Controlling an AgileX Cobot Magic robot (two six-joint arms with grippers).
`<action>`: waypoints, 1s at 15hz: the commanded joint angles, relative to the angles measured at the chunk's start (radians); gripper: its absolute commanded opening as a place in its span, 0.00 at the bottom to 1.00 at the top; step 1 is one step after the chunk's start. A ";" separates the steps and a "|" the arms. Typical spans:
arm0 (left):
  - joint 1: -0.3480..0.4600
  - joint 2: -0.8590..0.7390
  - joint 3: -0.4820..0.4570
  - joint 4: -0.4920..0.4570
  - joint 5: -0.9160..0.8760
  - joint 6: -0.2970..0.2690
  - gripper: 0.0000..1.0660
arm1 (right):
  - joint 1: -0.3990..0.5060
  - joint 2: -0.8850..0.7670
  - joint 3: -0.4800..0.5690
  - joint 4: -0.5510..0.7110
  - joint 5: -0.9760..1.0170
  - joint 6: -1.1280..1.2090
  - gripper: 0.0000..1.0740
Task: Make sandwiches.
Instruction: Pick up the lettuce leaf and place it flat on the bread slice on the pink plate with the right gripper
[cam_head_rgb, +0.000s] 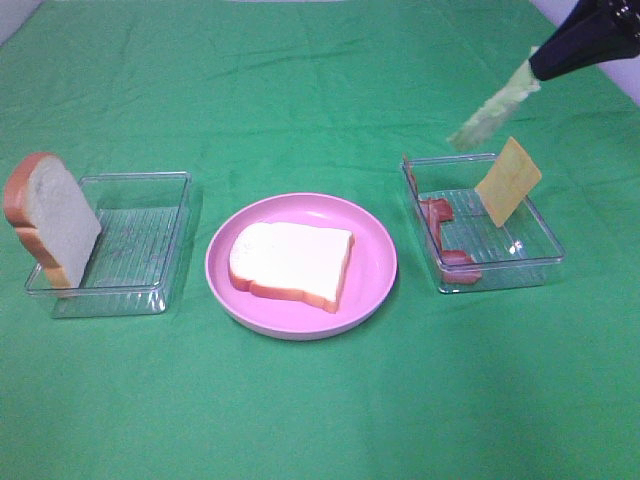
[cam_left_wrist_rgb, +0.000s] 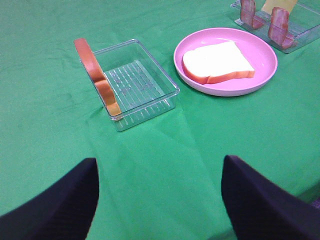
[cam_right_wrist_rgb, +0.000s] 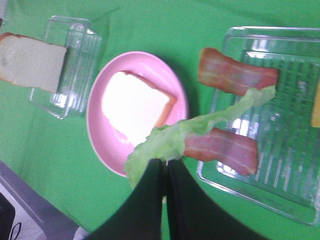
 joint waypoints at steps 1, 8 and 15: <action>-0.005 -0.022 0.001 0.007 -0.013 0.003 0.63 | 0.084 -0.051 -0.003 0.029 0.078 -0.006 0.00; -0.005 -0.020 0.001 0.006 -0.013 0.006 0.63 | 0.490 0.002 -0.001 0.119 -0.113 -0.006 0.00; -0.005 -0.020 0.001 0.006 -0.013 0.006 0.63 | 0.549 0.274 -0.003 0.389 -0.248 -0.129 0.00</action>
